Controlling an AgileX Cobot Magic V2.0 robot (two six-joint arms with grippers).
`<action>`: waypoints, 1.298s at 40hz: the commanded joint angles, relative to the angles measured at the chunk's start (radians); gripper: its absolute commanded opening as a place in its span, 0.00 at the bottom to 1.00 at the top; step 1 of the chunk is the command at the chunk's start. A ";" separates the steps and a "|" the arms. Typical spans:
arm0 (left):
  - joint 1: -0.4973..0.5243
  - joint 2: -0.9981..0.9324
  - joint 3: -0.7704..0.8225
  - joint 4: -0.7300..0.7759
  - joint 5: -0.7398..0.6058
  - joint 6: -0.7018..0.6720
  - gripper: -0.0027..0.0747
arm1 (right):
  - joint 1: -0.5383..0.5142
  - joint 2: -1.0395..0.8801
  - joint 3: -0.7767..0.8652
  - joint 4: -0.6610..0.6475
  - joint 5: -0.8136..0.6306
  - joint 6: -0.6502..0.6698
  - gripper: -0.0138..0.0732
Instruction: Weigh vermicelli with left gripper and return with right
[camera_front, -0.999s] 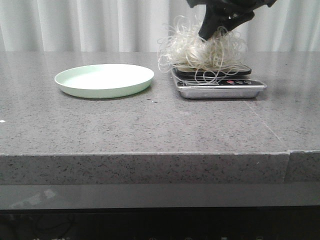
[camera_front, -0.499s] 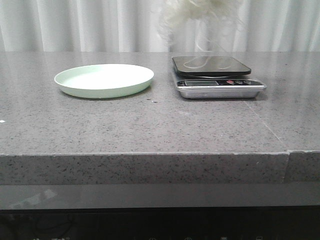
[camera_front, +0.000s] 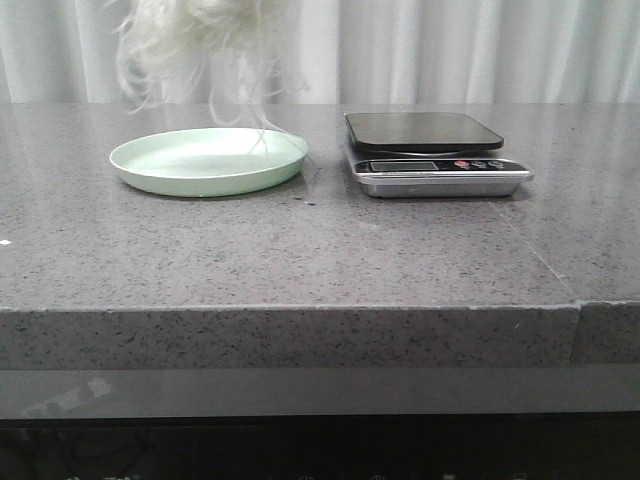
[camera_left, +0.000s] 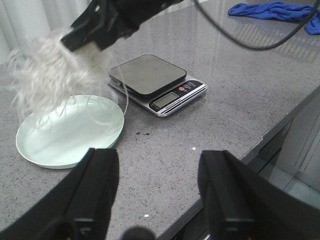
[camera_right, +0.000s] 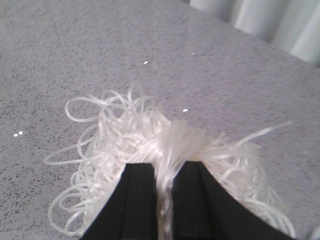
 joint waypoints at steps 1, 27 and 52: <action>-0.004 0.003 -0.026 -0.013 -0.078 0.001 0.60 | 0.013 0.004 -0.096 0.005 -0.084 -0.011 0.38; -0.004 0.003 -0.026 -0.020 -0.076 0.001 0.60 | -0.001 0.139 -0.236 -0.015 0.178 -0.008 0.74; -0.004 0.003 -0.026 -0.020 -0.076 0.001 0.60 | -0.068 -0.382 0.145 -0.043 0.262 0.117 0.74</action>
